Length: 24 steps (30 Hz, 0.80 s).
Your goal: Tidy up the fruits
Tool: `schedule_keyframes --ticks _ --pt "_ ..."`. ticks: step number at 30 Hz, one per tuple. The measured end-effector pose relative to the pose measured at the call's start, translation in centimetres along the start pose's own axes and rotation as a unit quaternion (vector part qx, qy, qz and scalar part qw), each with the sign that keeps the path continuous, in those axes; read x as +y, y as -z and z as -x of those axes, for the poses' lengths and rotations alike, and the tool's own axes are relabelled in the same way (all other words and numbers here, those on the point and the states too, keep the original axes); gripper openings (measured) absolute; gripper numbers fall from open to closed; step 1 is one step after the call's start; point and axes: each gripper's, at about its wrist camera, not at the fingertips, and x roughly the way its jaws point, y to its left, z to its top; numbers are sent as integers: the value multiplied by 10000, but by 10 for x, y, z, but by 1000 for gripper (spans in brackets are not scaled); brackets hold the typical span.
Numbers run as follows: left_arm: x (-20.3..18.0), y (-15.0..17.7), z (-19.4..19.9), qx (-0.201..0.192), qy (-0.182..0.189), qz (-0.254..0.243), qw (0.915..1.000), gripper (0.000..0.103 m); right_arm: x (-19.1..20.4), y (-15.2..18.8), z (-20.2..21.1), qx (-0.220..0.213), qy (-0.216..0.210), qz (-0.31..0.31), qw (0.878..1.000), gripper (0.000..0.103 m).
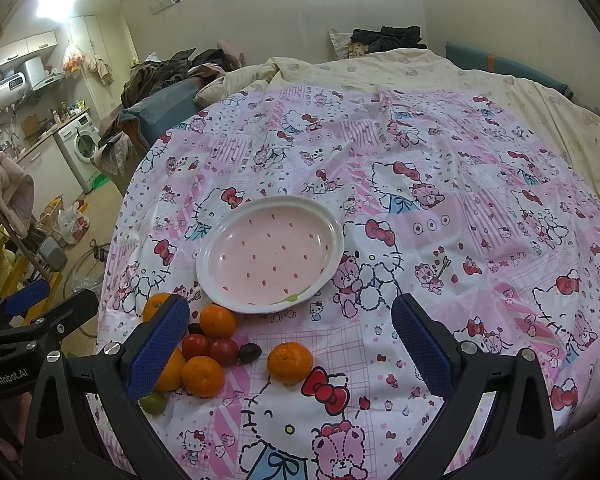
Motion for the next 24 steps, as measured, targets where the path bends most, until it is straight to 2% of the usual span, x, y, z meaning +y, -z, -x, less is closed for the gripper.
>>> schedule_keyframes --ticks 12,15,17,21,22,24 --pt "4 -2 2 5 -10 92 10000 103 1 2 -7 147 -63 -23 9999 103" --pt "6 -2 1 41 -168 86 9998 103 -1 3 -10 223 -90 -54 9997 103" --pt "12 -3 -1 74 -300 170 9994 103 -11 3 -18 456 -246 -298 9982 103" --pt "33 -5 -6 293 -499 582 9966 103 -36 6 -55 1365 -398 -891 9858 102" --pt "37 -5 -8 328 -503 645 9961 103 -38 9 -66 1646 -438 -918 9811 97" --pt "46 -4 -10 403 -576 777 9945 103 -35 13 -79 1938 -420 -800 9769 90"
